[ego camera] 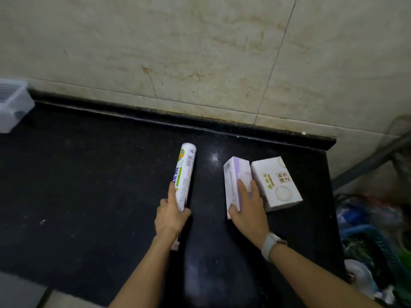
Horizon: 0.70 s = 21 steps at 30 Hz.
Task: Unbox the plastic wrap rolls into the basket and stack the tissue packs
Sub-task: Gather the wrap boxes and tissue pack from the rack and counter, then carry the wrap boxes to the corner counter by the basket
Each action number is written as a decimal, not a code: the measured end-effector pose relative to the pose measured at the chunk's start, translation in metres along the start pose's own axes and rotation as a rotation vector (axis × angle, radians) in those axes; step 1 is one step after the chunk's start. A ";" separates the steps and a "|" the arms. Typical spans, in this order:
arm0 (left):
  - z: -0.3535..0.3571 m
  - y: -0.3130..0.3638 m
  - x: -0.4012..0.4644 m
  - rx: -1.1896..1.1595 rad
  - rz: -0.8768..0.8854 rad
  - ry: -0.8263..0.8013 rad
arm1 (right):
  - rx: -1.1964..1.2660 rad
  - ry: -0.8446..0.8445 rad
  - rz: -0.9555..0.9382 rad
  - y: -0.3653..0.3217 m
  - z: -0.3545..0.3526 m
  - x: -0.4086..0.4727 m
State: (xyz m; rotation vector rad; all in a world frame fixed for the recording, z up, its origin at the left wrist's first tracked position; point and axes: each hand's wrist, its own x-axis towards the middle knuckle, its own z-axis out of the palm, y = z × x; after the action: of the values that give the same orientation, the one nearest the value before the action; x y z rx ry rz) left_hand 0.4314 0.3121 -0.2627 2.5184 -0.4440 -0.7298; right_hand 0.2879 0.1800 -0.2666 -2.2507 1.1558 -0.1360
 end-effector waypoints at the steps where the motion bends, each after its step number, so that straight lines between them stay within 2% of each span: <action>1: -0.001 -0.007 -0.012 -0.071 0.001 0.018 | 0.082 0.006 -0.028 0.001 0.000 -0.007; 4: -0.006 -0.036 -0.060 -0.261 0.003 0.115 | 0.231 -0.027 -0.147 -0.004 0.005 -0.033; 9: -0.038 -0.099 -0.125 -0.429 -0.103 0.300 | 0.292 -0.187 -0.310 -0.048 0.038 -0.077; 17: -0.097 -0.235 -0.193 -0.565 -0.377 0.545 | 0.342 -0.448 -0.539 -0.170 0.125 -0.140; 21: -0.149 -0.321 -0.199 -0.607 -0.425 0.620 | 0.343 -0.516 -0.613 -0.252 0.189 -0.168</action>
State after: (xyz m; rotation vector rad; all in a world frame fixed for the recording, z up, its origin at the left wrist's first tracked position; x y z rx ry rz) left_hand 0.4101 0.7170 -0.2388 2.0968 0.4729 -0.1417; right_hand 0.4282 0.5074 -0.2529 -2.0766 0.1434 0.0101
